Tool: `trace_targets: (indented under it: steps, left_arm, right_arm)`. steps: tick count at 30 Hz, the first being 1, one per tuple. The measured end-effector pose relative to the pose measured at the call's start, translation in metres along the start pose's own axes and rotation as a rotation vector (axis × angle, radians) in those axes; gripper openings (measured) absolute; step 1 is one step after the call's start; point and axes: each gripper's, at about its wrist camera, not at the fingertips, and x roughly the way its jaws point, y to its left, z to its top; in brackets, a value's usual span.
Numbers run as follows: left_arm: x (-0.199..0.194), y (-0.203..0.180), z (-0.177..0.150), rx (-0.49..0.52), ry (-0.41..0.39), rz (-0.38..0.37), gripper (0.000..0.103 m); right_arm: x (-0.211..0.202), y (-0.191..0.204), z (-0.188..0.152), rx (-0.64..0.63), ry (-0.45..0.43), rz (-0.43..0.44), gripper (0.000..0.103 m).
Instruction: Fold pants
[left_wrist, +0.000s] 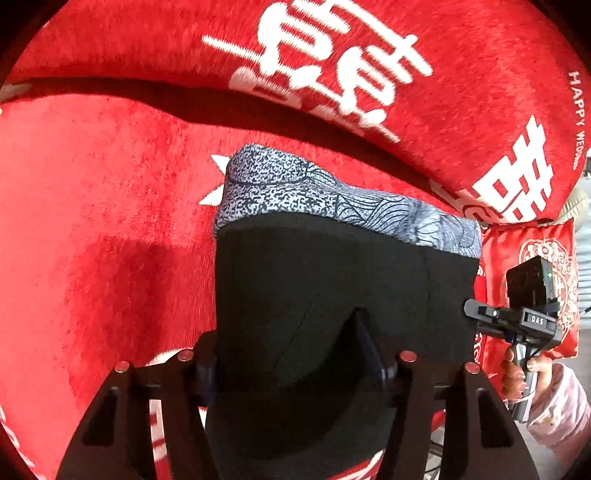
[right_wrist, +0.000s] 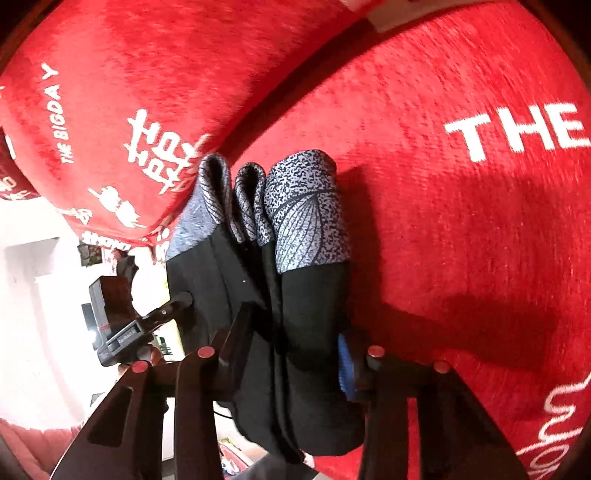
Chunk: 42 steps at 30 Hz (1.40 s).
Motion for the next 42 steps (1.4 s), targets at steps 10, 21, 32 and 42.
trace_targets:
  steps: [10,21,32,42]
  left_arm:
    - [-0.048,-0.001,-0.037,0.03,-0.004,0.015,0.061]
    - [-0.033,0.022,-0.074,0.094,-0.005,0.196,0.062]
    - [-0.034,0.038,-0.085,0.072,-0.021,0.343,0.091]
    - [-0.059,0.006,-0.113,0.197,0.002,0.42,0.103]
  right_arm:
    - [-0.014,0.034,-0.04,-0.019,-0.013,0.074,0.041]
    - [0.01,0.031,-0.085,0.009,-0.012,-0.022,0.048]
    - [0.019,0.042,-0.102,-0.019,-0.041,-0.361,0.074]
    - [0.004,0.059,-0.152,0.042,-0.081,-0.476,0.079]
